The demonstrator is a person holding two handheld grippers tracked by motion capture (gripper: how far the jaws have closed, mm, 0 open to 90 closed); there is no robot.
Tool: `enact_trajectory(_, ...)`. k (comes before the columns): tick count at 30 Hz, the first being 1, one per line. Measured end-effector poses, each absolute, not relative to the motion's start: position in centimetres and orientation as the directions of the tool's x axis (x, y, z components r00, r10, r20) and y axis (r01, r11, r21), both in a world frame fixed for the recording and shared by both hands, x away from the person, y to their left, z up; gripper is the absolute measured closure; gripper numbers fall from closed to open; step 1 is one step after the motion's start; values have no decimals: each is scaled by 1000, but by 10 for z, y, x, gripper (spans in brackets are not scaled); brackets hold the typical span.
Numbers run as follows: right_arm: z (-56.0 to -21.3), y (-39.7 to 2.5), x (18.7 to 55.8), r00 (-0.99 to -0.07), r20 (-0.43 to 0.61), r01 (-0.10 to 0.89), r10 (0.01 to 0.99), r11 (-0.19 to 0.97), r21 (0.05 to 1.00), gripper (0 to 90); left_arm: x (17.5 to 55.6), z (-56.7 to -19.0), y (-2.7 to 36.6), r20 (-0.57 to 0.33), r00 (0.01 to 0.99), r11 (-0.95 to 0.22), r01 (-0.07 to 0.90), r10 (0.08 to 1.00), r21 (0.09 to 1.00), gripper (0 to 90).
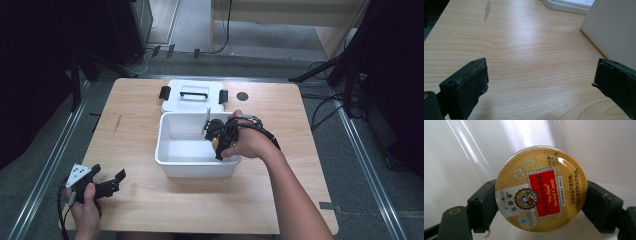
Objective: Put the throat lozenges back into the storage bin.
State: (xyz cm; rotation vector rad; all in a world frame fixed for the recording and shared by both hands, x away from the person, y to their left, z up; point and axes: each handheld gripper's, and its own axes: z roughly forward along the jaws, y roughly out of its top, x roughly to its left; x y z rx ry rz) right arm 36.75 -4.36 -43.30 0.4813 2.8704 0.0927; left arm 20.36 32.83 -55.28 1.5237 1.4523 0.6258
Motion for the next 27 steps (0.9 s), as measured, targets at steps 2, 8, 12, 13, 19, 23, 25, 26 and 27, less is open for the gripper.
enact_trajectory(2, -435, -43, 369, -919, -216, 317, 330, 944, 95, 202, 204, -553, 328, -223, 178, 109, 496, 958, 861, 0)
enact_trajectory(8, -440, -42, 371, -919, -217, 317, 331, 944, 95, 199, 204, -553, 328, -224, 178, 108, 497, 958, 861, 0)
enact_trajectory(12, -441, -42, 371, -920, -213, 315, 329, 944, 97, 196, 204, -553, 328, -224, 178, 108, 497, 958, 861, 0)
enact_trajectory(13, -441, -42, 371, -920, -213, 315, 329, 944, 97, 196, 204, -553, 328, -224, 178, 108, 497, 958, 861, 0)
enact_trajectory(19, -439, -44, 370, -914, -217, 328, 343, 939, 105, 212, 204, -553, 328, -223, 178, 108, 496, 958, 861, 0)
enact_trajectory(23, -438, -45, 370, -914, -210, 327, 346, 937, 120, 223, 204, -553, 328, -223, 178, 109, 496, 958, 861, 0)
enact_trajectory(25, -437, -45, 368, -912, -209, 333, 353, 934, 127, 226, 204, -553, 328, -222, 178, 107, 497, 959, 861, 0)
enact_trajectory(26, -433, -45, 367, -910, -208, 336, 359, 931, 140, 233, 204, -553, 328, -222, 178, 108, 497, 959, 861, 0)
enact_trajectory(27, -433, -45, 367, -910, -208, 336, 359, 931, 140, 233, 204, -553, 328, -222, 178, 108, 497, 959, 861, 0)
